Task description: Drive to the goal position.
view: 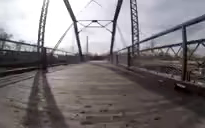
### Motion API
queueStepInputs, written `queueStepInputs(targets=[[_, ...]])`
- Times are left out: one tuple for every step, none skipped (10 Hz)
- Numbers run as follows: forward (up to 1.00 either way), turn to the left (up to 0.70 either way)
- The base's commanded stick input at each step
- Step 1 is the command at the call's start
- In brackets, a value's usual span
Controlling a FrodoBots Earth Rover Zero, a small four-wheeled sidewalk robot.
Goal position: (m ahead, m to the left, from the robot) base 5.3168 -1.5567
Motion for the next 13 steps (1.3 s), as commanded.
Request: queueStepInputs(targets=[[1.00, 0.00], [1.00, 0.00], [1.00, 0.00], [1.00, 0.00], [1.00, -0.04], [1.00, -0.10], [1.00, -0.17], [1.00, -0.23], [1.00, -0.30], [1.00, -0.36], [1.00, 0.00], [1.00, 0.00], [1.00, 0.00]])
